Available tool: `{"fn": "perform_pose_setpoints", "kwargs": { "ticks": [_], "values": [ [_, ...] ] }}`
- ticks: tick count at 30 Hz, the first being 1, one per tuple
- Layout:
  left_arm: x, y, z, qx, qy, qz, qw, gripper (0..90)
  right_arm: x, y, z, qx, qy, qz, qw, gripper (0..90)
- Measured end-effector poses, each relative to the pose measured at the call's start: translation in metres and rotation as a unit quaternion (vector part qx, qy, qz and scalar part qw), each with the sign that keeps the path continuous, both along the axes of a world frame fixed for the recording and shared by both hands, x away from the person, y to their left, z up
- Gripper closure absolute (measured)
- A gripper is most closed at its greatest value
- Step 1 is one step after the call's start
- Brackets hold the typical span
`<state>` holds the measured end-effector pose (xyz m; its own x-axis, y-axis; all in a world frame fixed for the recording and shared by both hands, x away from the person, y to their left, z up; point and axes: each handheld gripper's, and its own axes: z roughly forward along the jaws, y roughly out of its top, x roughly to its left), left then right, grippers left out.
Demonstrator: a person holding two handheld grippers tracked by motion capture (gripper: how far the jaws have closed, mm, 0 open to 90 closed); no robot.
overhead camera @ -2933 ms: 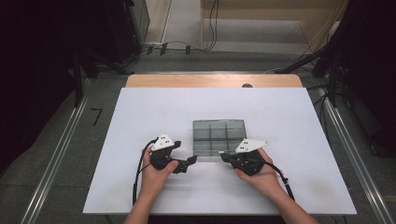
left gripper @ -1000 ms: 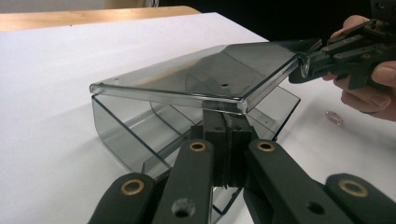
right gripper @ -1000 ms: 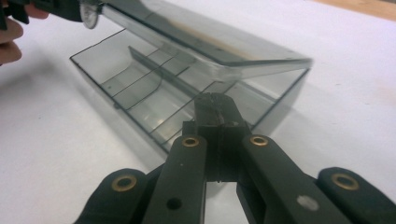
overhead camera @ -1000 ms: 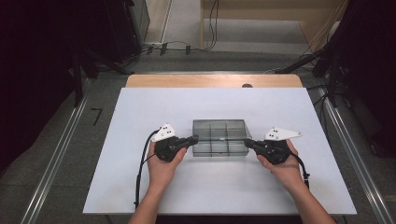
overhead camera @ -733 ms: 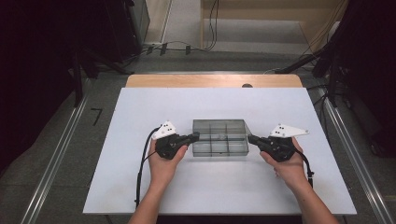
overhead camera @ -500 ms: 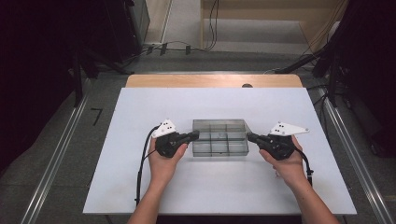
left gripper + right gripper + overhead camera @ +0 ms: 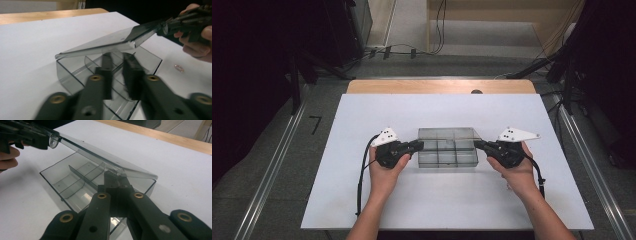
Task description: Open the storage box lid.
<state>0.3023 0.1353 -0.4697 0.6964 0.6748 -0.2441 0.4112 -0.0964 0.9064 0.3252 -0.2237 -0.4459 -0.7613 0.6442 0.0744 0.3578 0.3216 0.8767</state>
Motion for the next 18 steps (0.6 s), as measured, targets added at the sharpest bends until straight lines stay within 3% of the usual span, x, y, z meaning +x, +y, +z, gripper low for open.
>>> {"fn": "perform_pose_setpoints", "kwargs": {
  "ticks": [8, 11, 18],
  "values": [
    [0.007, 0.005, -0.004, -0.010, 0.009, 0.019, 0.9997, 21.7, 0.004, 0.003, 0.003, 0.006, 0.002, -0.001, 1.0000, 88.4],
    [0.012, 0.004, -0.008, -0.004, 0.014, 0.023, 0.9996, 3.9, 0.006, 0.005, 0.004, 0.006, 0.000, 0.001, 1.0000, 88.4],
    [0.028, 0.001, -0.013, -0.007, 0.014, 0.022, 0.9996, 0.9, 0.012, 0.008, 0.004, 0.004, -0.001, 0.001, 1.0000, 88.4]
  ]
}}
